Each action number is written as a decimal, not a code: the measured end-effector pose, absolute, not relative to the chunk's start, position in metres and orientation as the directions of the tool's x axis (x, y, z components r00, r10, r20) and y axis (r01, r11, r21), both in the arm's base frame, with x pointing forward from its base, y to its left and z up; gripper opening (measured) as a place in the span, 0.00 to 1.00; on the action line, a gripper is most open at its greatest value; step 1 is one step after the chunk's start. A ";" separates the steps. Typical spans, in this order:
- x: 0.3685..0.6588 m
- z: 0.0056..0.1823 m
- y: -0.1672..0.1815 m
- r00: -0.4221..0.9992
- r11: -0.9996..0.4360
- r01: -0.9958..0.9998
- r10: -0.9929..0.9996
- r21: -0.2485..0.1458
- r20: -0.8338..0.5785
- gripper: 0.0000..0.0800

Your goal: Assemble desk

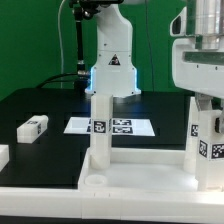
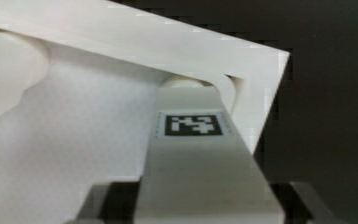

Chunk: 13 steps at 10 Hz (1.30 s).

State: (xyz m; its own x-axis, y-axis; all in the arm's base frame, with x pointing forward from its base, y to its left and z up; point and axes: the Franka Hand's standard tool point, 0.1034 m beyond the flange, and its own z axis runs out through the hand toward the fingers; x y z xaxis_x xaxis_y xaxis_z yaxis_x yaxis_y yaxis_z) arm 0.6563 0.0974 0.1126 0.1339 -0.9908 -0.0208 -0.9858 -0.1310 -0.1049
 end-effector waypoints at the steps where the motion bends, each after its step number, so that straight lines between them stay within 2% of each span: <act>1: 0.656 0.113 0.097 0.127 -0.124 -0.987 -0.992 -0.105 -0.021 0.36; 2: 0.656 0.113 0.097 0.133 -0.130 -0.986 -0.991 -0.105 -0.021 0.50; 3: 0.655 0.112 0.097 0.169 -0.167 -0.981 -0.985 -0.096 -0.018 0.50; 4: 0.653 0.113 0.098 0.252 -0.251 -0.965 -0.968 -0.076 -0.010 0.67; 5: 0.654 0.114 0.100 0.367 -0.366 -0.928 -0.930 -0.066 0.007 0.79; 8: 0.655 0.115 0.102 0.681 -0.682 -0.729 -0.731 -0.053 0.039 0.81; 10: 0.655 0.115 0.104 0.810 -0.811 -0.583 -0.585 -0.046 0.050 0.81; 13: 0.655 0.115 0.104 0.923 -0.924 -0.380 -0.381 -0.032 0.059 0.81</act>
Offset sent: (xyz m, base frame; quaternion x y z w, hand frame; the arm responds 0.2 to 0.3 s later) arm 0.0019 -0.0037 0.0018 -0.0634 0.0107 -0.0979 0.9931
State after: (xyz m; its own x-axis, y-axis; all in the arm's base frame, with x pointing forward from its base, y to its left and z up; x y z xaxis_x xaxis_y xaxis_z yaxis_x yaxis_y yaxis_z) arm 0.6548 0.1036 0.1150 0.9226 -0.3812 0.0591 -0.3799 -0.9245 -0.0320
